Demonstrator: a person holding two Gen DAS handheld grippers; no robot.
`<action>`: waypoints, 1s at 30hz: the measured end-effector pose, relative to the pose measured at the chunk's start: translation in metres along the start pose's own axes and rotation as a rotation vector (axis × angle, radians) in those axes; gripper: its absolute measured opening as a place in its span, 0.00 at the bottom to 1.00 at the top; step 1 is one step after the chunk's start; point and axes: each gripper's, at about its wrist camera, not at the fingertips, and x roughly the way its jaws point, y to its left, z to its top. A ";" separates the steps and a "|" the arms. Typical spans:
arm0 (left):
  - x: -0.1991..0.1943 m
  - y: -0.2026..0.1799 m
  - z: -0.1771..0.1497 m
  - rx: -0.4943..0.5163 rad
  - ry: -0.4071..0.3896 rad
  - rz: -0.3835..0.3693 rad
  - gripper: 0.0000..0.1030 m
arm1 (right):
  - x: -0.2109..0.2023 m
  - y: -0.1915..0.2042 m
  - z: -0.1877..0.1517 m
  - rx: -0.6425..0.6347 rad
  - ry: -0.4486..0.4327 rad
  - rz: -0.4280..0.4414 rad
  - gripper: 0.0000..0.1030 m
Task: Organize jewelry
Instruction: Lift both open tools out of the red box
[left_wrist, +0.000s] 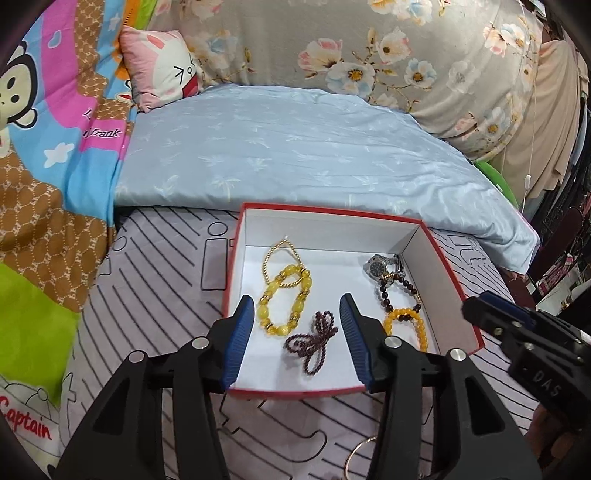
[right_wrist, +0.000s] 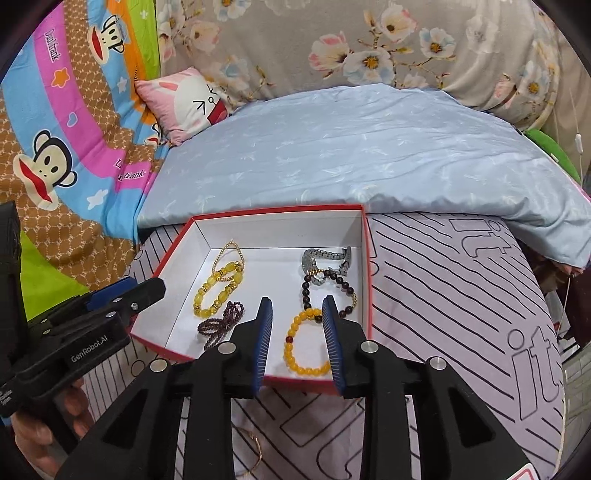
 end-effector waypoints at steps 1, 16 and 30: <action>-0.005 0.002 -0.003 -0.003 -0.001 0.009 0.45 | -0.004 -0.001 -0.002 0.003 -0.002 0.000 0.28; -0.046 0.020 -0.052 -0.039 0.052 0.030 0.46 | -0.045 0.007 -0.064 -0.009 0.063 -0.003 0.31; -0.052 0.010 -0.097 -0.032 0.137 0.013 0.46 | -0.046 0.014 -0.107 -0.002 0.143 -0.003 0.31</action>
